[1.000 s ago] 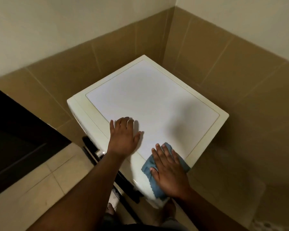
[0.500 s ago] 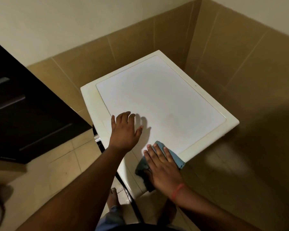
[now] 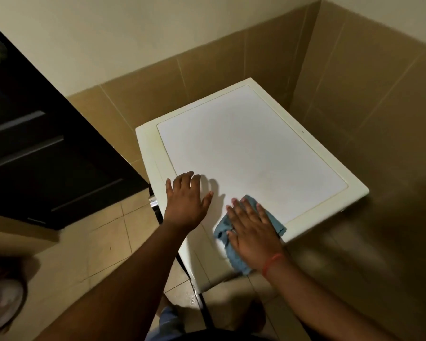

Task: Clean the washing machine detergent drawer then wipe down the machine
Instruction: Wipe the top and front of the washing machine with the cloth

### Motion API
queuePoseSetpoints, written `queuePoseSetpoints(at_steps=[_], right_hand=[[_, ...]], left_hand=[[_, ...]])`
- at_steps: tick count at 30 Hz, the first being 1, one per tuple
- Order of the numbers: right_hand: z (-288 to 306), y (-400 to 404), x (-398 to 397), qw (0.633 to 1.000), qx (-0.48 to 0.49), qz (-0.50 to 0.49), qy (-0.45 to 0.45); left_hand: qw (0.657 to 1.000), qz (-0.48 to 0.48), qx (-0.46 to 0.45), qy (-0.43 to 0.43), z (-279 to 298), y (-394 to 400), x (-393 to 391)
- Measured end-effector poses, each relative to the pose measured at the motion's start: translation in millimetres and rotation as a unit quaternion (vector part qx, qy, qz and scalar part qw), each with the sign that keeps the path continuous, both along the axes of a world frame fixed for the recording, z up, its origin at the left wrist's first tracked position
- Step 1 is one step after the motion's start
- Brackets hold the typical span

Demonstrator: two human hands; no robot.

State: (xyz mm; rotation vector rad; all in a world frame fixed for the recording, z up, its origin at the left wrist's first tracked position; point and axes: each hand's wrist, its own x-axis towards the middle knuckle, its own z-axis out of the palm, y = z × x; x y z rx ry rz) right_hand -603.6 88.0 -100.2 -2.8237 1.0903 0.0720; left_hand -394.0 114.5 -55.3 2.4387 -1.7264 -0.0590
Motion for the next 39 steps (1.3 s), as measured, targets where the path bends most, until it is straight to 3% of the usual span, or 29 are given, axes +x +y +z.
queuePoseSetpoints(at_steps=[2,8,13,17,20,25,31,39], right_hand=[[0,8,7,0.999,0.008,-0.037,0.006],[1,39,20,0.996,0.035,0.082,-0.009],[1,33,63,0.998,0.035,0.044,-0.004],[8,80,47,0.990,0.076,0.109,-0.040],[7,67,73,0.991,0.053,0.120,-0.033],[4,40,134,0.996,0.031,0.080,-0.009],[5,84,77,0.995,0.055,0.073,-0.027],[2,37,176,0.998,0.021,0.058,0.008]], left_hand=[[1.000,0.004,0.012,-0.001,0,5,6],[0.998,0.042,0.045,0.017,2,12,31],[0.997,0.041,0.060,0.014,1,19,41],[0.997,0.071,0.036,0.021,9,21,62],[0.993,0.110,0.038,0.035,10,24,73],[0.992,0.113,0.053,0.029,5,44,83],[0.986,0.156,0.048,0.036,4,62,111],[0.987,0.147,0.063,0.019,1,77,116]])
